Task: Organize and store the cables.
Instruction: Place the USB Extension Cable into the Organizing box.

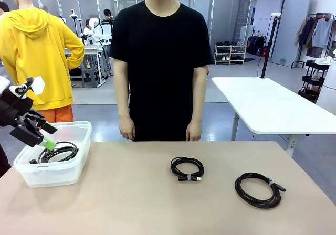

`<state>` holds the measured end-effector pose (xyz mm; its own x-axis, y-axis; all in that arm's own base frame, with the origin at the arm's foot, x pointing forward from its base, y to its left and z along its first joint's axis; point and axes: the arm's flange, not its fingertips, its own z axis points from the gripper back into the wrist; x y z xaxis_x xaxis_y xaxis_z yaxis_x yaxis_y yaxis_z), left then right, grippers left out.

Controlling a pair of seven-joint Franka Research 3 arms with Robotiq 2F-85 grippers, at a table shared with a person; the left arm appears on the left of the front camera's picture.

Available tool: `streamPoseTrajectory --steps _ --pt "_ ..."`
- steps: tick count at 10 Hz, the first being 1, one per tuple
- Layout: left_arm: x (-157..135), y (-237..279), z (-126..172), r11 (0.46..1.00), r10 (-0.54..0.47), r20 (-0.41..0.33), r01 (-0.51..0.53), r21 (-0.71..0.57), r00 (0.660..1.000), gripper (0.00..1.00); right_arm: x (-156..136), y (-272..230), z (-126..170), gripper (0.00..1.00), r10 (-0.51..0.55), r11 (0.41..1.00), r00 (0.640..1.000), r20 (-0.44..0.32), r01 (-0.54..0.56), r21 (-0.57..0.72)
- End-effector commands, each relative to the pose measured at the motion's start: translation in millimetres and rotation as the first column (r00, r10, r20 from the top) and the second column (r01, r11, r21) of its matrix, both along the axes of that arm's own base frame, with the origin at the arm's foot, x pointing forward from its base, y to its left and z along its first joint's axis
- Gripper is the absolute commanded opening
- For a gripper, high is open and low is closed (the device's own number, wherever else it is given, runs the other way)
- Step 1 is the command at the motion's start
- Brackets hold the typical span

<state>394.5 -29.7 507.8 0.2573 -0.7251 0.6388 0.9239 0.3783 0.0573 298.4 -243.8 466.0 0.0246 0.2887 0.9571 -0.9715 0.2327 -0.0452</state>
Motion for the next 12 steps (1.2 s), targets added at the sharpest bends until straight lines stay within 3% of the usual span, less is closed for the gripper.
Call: streamPoseTrajectory --steps 1,9,12 --pt "4 0 4 1.000 -0.005 -0.012 0.005 0.010 1.000 1.00 -1 1 0 0.99 0.005 1.000 1.000 0.022 -0.005 0.010" --pt "0 0 0 1.000 0.000 -0.001 0.000 0.000 1.000 1.00 -1 1 0 0.99 0.005 1.000 1.000 0.022 -0.005 0.010" --pt "-1 -37 26 0.972 -0.236 -0.003 0.236 0.011 0.972 1.00 -4 9 3 0.99 0.011 0.999 1.000 0.021 -0.010 -0.031"
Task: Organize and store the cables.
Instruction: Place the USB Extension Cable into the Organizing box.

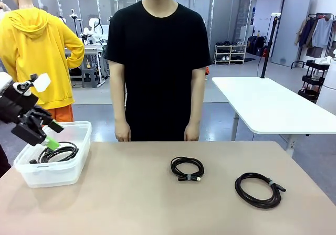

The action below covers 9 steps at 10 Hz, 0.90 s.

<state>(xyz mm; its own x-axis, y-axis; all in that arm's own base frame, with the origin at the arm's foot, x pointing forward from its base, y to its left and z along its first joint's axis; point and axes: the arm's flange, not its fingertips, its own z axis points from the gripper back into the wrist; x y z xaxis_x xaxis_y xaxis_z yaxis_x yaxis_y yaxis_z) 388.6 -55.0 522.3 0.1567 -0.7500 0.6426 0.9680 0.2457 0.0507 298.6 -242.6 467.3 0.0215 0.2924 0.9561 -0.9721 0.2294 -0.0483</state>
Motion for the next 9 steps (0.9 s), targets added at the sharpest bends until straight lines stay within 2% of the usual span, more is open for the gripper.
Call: streamPoseTrajectory --steps 1,2,4,5,7,9 --pt "11 -39 18 0.987 -0.157 0.014 0.157 0.035 0.987 1.00 -8 14 4 0.99 0.019 0.999 0.999 0.035 -0.018 -0.044" --pt "15 -71 22 0.976 -0.208 0.004 0.207 0.066 0.978 1.00 0 0 0 0.99 0.000 1.000 1.000 0.000 0.000 0.000" --pt "29 -135 20 0.964 -0.247 -0.020 0.247 0.100 0.969 1.00 0 0 0 0.99 0.000 1.000 1.000 0.000 0.000 0.000" --pt "35 -165 13 0.959 -0.234 -0.017 0.234 0.162 0.972 1.00 0 0 0 0.99 0.000 1.000 1.000 0.000 0.000 0.000" --pt "46 -223 -8 0.936 -0.290 -0.059 0.296 0.192 0.955 1.00 0 0 0 0.99 0.000 1.000 1.000 0.000 0.000 0.000" --pt "53 -268 -21 0.925 -0.280 -0.069 0.289 0.248 0.957 1.00 0 0 0 0.99 0.000 1.000 1.000 0.000 0.000 0.000"
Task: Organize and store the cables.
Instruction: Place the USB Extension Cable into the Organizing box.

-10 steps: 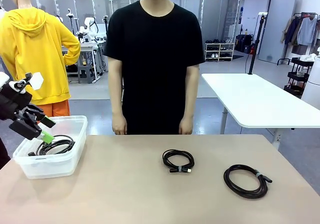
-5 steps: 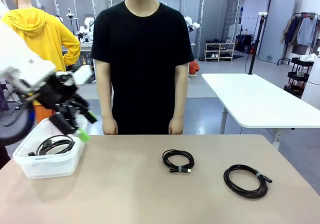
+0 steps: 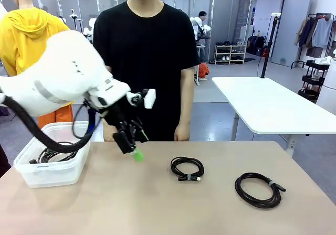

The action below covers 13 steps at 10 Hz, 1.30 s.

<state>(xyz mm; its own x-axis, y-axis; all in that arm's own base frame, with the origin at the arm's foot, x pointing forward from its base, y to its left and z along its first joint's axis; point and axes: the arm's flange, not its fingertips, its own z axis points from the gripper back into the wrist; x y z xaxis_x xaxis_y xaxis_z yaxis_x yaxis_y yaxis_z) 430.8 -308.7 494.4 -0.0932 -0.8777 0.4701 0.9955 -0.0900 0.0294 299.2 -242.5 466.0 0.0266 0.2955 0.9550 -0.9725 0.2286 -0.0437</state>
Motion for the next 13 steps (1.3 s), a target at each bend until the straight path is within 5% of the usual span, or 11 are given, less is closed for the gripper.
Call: streamPoseTrajectory --steps 1,9,13 --pt "17 -41 -3 0.994 0.059 0.017 -0.060 0.086 0.998 1.00 -1 0 1 0.99 -0.001 1.000 1.000 0.006 0.001 0.003" --pt "92 -195 -88 0.943 0.158 0.086 -0.176 0.281 0.984 1.00 -1 0 1 0.99 -0.001 1.000 1.000 0.006 0.001 0.003" --pt "106 -202 -131 0.939 0.057 0.088 -0.084 0.332 0.994 1.00 -1 0 1 0.99 -0.001 1.000 1.000 0.006 0.001 0.003"
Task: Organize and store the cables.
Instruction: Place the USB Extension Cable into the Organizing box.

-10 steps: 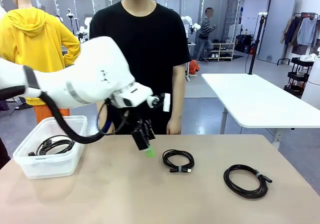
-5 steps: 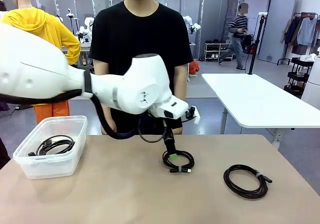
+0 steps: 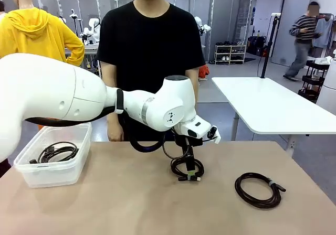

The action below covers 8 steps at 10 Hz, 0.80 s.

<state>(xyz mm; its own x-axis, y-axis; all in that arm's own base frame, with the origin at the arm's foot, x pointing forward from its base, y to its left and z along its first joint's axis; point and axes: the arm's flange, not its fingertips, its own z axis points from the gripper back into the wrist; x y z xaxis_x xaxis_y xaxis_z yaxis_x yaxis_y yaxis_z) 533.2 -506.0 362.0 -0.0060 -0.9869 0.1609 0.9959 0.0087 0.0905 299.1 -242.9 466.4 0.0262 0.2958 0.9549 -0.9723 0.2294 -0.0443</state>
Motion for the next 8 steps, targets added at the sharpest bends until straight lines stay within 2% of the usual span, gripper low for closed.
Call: streamPoseTrajectory --steps 1,5,8 --pt "8 -5 -8 0.999 -0.046 -0.004 0.046 0.029 0.999 1.00 0 0 1 0.99 0.000 1.000 1.000 0.005 0.000 0.004" --pt "24 1 -44 0.999 -0.020 -0.025 0.021 0.041 0.999 1.00 0 0 1 0.99 0.000 1.000 1.000 0.005 0.000 0.004" --pt "27 0 -50 1.000 -0.013 -0.029 0.013 0.015 1.000 1.00 0 0 1 0.99 0.000 1.000 1.000 0.005 0.000 0.004"
